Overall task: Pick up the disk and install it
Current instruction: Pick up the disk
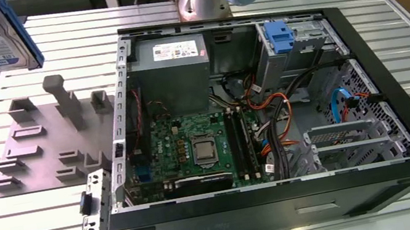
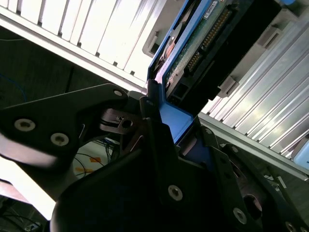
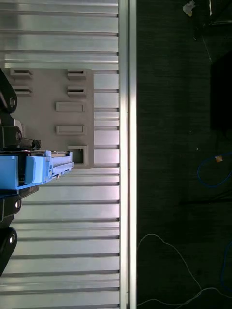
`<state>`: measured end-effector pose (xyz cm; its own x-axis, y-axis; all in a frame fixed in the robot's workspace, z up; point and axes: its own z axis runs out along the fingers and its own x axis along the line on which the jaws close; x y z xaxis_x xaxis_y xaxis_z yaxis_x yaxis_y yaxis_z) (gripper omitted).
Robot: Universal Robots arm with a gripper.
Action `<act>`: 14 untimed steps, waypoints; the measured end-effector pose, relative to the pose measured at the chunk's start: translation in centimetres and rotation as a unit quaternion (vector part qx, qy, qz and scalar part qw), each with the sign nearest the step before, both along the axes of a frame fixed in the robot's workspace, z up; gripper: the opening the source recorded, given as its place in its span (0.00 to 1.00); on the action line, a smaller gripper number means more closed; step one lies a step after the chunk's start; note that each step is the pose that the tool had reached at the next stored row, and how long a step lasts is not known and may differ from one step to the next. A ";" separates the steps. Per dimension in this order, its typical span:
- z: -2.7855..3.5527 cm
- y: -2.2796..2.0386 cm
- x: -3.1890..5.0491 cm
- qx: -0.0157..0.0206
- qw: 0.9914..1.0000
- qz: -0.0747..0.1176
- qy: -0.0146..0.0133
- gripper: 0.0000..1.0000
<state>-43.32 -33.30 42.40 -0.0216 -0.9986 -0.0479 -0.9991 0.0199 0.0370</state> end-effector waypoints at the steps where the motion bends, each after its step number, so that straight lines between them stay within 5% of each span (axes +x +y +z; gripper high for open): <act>1: 0.01 0.00 0.00 0.000 1.000 0.000 0.000 0.36; 14: 0.27 0.00 0.00 0.000 1.000 0.000 0.000 0.36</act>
